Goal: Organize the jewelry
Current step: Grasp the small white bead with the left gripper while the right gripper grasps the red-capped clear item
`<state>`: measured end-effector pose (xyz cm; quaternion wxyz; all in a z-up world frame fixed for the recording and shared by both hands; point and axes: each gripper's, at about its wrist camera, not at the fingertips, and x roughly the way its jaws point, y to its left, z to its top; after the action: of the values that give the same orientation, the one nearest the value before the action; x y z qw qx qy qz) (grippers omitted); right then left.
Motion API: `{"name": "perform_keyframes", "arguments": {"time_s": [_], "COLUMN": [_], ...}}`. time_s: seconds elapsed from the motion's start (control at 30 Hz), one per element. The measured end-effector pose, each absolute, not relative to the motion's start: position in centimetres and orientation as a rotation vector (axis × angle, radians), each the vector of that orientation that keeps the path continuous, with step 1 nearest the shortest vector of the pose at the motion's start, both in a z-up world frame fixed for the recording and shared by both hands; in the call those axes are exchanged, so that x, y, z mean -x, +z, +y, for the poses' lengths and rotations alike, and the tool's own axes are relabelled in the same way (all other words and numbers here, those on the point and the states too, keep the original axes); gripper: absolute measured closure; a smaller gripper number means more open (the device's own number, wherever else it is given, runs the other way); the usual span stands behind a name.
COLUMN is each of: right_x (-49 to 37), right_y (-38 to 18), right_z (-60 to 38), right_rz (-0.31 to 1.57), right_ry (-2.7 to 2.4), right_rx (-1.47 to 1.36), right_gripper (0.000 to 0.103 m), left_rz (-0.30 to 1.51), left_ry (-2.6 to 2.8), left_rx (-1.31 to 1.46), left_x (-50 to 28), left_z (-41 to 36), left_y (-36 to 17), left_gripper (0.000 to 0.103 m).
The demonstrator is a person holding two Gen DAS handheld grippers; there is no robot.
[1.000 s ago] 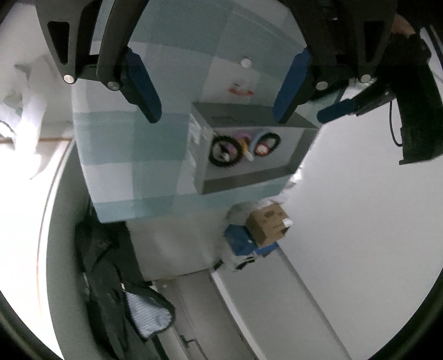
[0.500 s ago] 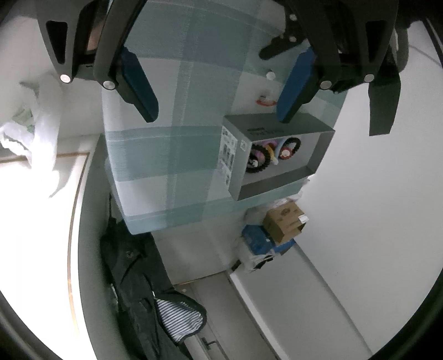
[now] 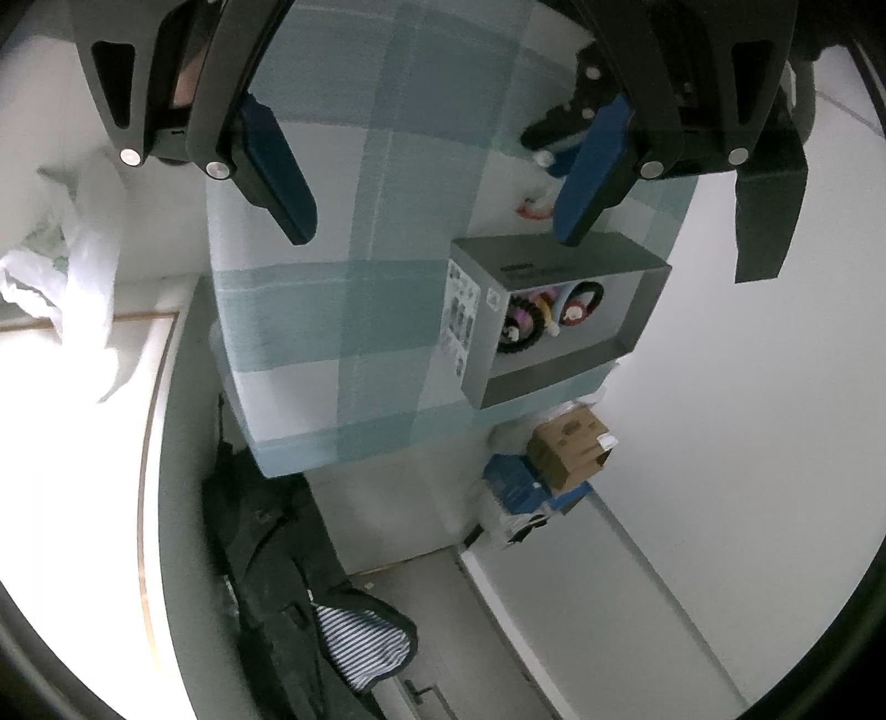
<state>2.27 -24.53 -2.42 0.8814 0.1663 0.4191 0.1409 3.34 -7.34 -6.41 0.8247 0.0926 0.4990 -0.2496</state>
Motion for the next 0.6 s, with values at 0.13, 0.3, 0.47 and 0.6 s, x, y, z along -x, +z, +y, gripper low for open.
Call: {"name": "perform_keyframes", "arguments": {"time_s": [0.13,0.3,0.47,0.6], "right_x": [-2.2,-2.4,-2.5,-2.7], "right_y": [-2.6,-3.1,-3.8,-4.5], "right_z": [-24.2,-24.1,-23.5,-22.4], "right_rz": [0.882,0.895,0.923,0.947], "right_ry": [0.316,0.312,0.304,0.321], "right_rx": [-0.350,-0.358,-0.340,-0.319], "right_gripper": [0.015,0.015,0.016,0.017], "left_rz": [1.071,1.089,1.047,1.008], "left_ry": [-0.563,-0.575,-0.595,-0.560], "left_rx": [-0.153,-0.096,-0.018,0.044], "left_x": [-3.0,-2.5,-2.2,-2.5], "left_z": [-7.3,-6.7,-4.6,-2.4], "left_y": [-6.1,-5.2,-3.4,-2.1], "left_gripper": [0.096,0.096,0.096,0.096]}}
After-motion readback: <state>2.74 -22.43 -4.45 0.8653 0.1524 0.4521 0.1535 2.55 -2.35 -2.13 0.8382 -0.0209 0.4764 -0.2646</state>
